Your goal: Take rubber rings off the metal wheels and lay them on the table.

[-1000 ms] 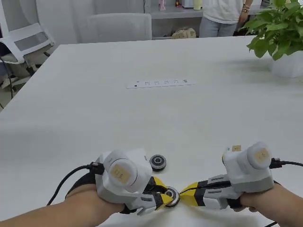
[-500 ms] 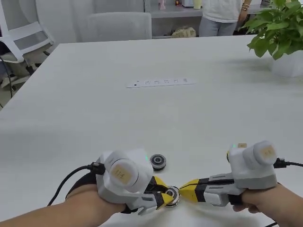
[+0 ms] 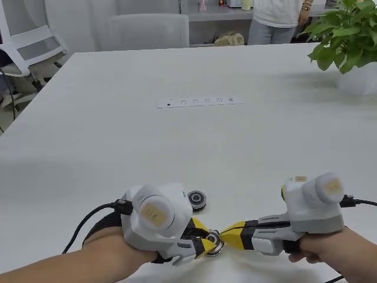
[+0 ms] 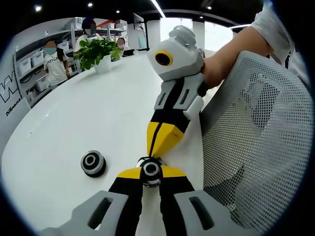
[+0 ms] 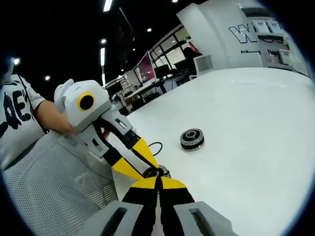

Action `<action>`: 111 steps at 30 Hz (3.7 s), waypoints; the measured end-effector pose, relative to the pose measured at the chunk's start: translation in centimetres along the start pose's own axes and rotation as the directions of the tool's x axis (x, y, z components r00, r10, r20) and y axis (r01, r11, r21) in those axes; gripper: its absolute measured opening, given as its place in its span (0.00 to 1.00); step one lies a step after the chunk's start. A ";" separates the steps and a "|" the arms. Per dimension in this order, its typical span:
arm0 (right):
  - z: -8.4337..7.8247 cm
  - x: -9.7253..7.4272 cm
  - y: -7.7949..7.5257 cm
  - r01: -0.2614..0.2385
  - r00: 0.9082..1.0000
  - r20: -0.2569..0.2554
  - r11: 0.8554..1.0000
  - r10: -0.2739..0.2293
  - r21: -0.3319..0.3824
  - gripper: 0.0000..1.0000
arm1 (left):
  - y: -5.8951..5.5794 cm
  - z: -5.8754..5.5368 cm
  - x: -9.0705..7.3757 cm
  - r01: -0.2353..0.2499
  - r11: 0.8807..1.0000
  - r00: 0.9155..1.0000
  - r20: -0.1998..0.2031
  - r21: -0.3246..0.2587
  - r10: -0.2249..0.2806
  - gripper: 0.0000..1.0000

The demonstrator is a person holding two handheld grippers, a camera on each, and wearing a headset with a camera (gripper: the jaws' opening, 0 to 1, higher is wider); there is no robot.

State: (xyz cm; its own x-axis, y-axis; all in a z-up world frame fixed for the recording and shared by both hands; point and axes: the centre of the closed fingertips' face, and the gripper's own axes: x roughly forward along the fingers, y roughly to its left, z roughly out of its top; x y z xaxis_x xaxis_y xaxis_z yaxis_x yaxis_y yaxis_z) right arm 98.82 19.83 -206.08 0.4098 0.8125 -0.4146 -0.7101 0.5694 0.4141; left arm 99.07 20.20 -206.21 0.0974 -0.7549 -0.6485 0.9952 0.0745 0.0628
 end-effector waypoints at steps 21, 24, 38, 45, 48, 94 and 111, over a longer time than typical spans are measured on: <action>0.9 0.5 1.4 -0.061 0.998 0.016 0.997 0.062 -0.041 0.00 | 0.0 0.0 0.0 0.001 1.000 1.000 0.006 -0.003 -0.001 0.07; 1.1 0.3 1.3 -0.062 0.998 0.032 0.998 0.063 -0.025 0.00 | 0.0 0.0 0.0 0.003 1.000 1.000 0.009 -0.009 -0.003 0.07; 1.0 0.1 0.8 -0.046 0.998 0.044 0.999 0.046 0.014 0.00 | 0.0 0.0 0.0 0.005 1.000 1.000 0.007 -0.018 -0.005 0.07; 0.7 0.1 0.6 -0.040 0.999 0.028 0.999 0.040 0.006 0.00 | 0.0 0.0 0.0 0.017 1.000 1.000 0.007 -0.014 -0.017 0.07; 0.6 0.0 0.4 -0.037 0.999 0.027 0.999 0.037 0.010 0.00 | 0.0 0.0 0.0 0.020 1.000 1.000 0.004 -0.020 -0.020 0.08; 3.1 -0.8 1.7 -0.083 0.995 0.061 0.997 0.084 -0.004 0.00 | 0.2 1.3 -8.4 -0.007 0.993 0.995 0.094 -0.114 0.018 0.46; 4.9 0.2 2.3 -0.110 0.993 0.042 0.993 0.111 -0.042 0.00 | 1.2 0.2 -11.9 -0.073 0.984 0.988 0.119 -0.164 0.094 0.60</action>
State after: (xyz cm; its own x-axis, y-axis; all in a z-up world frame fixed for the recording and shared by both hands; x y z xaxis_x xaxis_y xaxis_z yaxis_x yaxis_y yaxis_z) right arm 100.08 21.88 -201.29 0.3520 0.8755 -0.3312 -0.7743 0.4711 0.4225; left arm 99.09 29.12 -198.23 0.1895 -0.8169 -0.5448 0.9718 0.2354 -0.0149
